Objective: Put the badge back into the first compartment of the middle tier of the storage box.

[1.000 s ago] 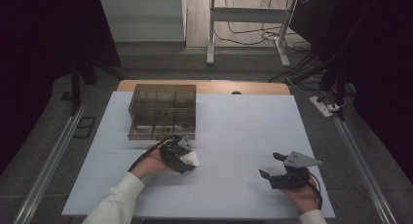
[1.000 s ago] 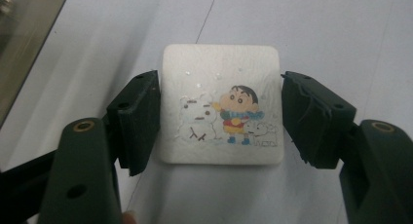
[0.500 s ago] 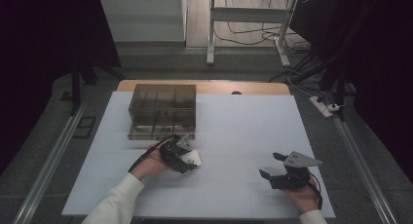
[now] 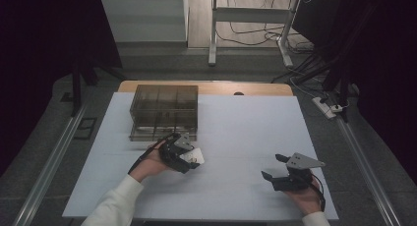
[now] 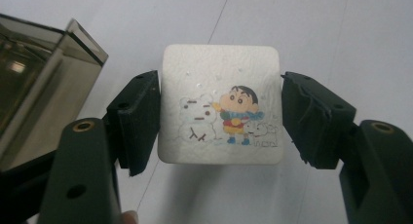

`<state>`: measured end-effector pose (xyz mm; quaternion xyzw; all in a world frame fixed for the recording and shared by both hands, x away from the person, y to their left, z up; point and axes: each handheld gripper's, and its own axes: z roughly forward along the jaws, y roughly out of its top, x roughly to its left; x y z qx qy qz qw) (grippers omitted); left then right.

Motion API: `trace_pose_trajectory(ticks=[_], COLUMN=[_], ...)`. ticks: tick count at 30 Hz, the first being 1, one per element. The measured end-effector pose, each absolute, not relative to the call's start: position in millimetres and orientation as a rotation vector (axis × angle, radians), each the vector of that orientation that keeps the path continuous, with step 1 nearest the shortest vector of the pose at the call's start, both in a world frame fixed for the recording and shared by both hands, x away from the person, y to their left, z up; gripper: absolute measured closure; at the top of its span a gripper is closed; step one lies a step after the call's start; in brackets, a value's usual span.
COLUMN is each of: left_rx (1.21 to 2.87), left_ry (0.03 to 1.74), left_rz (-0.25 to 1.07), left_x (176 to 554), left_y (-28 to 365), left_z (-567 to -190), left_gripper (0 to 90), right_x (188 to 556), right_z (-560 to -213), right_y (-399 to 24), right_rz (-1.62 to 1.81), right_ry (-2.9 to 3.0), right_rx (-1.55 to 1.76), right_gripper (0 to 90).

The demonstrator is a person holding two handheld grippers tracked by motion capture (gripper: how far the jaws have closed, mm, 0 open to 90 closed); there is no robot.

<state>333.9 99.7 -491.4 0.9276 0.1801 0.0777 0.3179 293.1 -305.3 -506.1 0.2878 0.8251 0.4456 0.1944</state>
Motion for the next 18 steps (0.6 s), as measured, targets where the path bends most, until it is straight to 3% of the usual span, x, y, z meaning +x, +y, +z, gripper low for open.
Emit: trace_pose_trajectory(ticks=[18], left_rx=[2.373], left_ry=[0.493], left_rz=[0.241], left_x=[332.8], left_y=[113.3], left_z=[-475.1], left_gripper=[33.0], right_x=[293.0], right_z=[-506.2], right_y=[-305.0], right_rz=[1.243], right_ry=[2.314], right_rx=[0.808], right_gripper=[15.9])
